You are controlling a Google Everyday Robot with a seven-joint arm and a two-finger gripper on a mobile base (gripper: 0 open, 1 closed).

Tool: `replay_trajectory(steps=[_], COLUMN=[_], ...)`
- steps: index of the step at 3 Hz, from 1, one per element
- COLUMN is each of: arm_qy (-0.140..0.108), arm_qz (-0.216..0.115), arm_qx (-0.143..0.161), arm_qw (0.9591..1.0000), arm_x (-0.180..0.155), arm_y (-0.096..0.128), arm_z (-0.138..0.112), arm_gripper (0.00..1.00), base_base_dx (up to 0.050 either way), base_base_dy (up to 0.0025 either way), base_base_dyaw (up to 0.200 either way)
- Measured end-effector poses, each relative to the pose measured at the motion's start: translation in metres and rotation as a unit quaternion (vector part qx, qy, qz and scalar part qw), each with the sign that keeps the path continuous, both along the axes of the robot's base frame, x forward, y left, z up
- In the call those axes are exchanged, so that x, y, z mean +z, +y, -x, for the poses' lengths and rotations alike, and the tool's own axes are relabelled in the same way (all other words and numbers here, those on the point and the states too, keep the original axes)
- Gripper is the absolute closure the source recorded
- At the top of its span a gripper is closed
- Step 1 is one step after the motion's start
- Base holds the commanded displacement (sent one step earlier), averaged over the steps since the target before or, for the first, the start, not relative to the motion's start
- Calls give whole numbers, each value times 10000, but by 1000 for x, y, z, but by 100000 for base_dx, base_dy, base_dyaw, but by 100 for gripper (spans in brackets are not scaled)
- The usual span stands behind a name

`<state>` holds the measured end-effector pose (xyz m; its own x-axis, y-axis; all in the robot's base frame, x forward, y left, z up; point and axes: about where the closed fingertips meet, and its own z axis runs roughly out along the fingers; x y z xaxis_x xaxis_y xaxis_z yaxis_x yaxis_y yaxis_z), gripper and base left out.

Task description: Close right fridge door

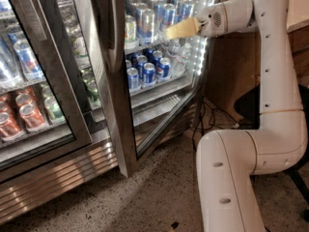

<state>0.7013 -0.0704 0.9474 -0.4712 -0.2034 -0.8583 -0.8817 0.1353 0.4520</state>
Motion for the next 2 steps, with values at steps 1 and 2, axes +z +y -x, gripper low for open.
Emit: replay_trajectory(steps=[1,2], arm_qy=[-92,-93], arm_qz=[-110,-110], arm_qx=[164,164], arm_qw=[9998,9998], arm_x=[4,5], arm_y=[21,20], arm_z=[-2,-1], arm_gripper=[100,100], base_base_dx=[0,0], base_base_dy=[0,0], base_base_dyaw=[0,0])
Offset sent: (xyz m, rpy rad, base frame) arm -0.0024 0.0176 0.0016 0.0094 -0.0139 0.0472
